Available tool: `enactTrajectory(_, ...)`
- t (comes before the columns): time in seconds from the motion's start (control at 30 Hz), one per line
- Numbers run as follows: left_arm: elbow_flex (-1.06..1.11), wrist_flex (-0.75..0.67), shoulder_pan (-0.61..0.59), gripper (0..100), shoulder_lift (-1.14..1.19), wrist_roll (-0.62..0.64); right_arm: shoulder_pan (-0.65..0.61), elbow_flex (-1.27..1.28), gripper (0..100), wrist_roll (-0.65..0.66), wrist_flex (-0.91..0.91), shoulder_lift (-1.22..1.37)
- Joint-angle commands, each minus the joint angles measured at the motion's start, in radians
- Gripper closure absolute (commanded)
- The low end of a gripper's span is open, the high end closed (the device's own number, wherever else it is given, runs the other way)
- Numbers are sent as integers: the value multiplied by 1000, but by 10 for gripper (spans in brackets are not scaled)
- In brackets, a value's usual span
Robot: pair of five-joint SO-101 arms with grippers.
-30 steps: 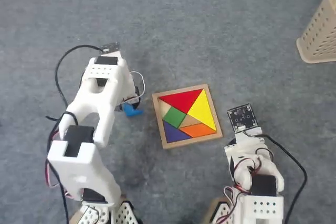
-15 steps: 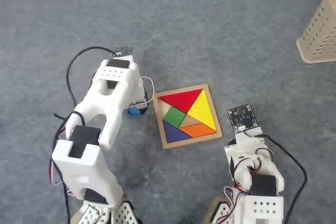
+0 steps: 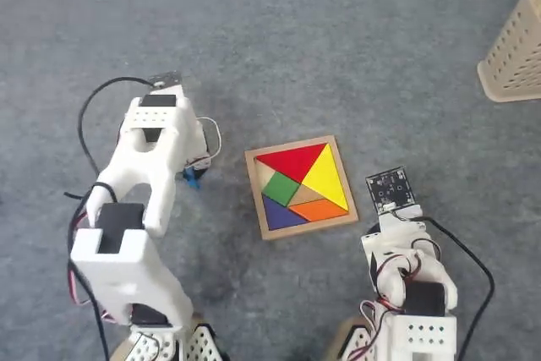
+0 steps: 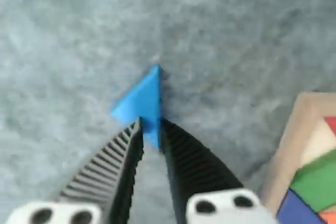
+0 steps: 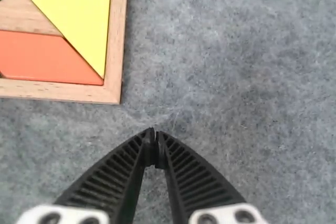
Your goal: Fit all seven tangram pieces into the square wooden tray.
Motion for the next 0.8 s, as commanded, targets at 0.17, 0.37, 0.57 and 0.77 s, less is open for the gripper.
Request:
enactTrajectory(0.17, 79, -25, -31, 885, -186, -123, 12, 15, 992, 11, 5, 8)
enactTrajectory(0.37, 88, -61, -71, 830, -183, -152, 12, 15, 992, 11, 5, 8)
enactTrajectory(0.57, 61, -97, -81, 810, -97, -153, 12, 15, 992, 11, 5, 8)
enactTrajectory(0.77, -42, -41, -86, 812, 32, -153, 12, 15, 992, 11, 5, 8)
